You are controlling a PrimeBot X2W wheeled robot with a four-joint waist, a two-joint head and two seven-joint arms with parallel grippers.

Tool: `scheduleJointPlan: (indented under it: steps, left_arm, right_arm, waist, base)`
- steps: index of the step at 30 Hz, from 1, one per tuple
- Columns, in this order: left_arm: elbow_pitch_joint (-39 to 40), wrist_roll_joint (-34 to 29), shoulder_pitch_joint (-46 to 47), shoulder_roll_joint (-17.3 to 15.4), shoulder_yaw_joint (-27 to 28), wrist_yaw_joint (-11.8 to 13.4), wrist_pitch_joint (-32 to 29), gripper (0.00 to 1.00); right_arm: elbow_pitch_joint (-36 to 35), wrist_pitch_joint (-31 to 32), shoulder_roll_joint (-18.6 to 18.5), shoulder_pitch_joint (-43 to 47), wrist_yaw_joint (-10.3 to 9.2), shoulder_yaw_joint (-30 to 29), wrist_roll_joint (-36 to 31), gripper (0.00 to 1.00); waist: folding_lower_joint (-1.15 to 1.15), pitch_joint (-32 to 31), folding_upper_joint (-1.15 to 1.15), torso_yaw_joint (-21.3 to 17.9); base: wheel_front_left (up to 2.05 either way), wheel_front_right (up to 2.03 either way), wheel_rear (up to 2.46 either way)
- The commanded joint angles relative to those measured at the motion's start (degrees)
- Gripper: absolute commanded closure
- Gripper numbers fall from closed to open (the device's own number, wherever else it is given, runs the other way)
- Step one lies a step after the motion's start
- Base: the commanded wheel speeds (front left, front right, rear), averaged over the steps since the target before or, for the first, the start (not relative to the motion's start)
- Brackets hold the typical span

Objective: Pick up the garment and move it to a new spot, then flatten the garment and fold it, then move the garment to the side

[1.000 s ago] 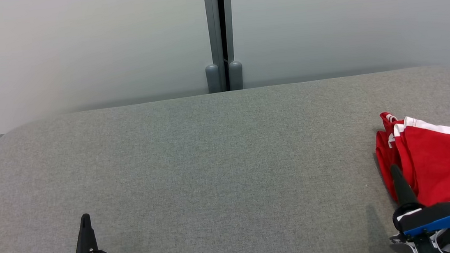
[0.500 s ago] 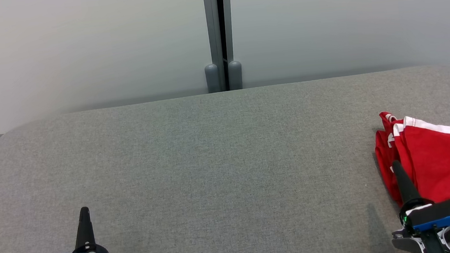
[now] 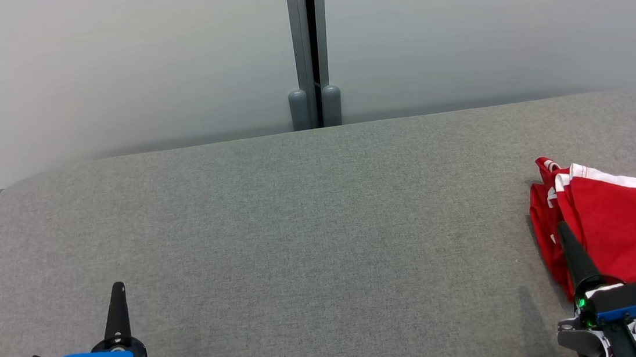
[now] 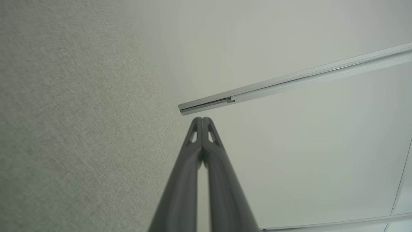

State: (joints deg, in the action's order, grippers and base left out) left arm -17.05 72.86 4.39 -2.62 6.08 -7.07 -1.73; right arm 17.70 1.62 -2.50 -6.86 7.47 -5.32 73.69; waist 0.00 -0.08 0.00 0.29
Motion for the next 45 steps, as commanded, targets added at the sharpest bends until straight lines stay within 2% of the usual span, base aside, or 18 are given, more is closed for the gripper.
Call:
scheduleJointPlan:
  steps: [1, 33, 45]
  left_arm:
    - [0.72, 1.52, 1.16, -0.31, 0.14, -0.35, -0.48, 1.0]
    - [2.74, 16.31, 1.97, -0.33, 0.45, -0.65, -4.22, 1.0]
    - [3.17, 19.65, 2.12, -0.32, 0.54, -0.67, -5.07, 1.0]
  right_arm:
    - [-0.82, 0.57, -0.45, 0.21, 0.03, -0.21, 1.5, 1.0]
    - [-3.39, 4.31, -0.54, 0.82, 0.04, -1.12, 15.66, 1.0]
    - [-3.89, 5.15, -0.55, 1.01, 0.04, -1.3, 18.8, 1.0]
  waist:
    - [0.0, 0.01, 0.0, -0.01]
    - [0.0, 0.2, 0.0, -0.23]
    - [0.0, 0.25, 0.0, -0.29]
  base:
    - [0.0, 0.0, 0.0]
    - [0.0, 0.0, 0.0]
    - [0.0, 0.0, 0.0]
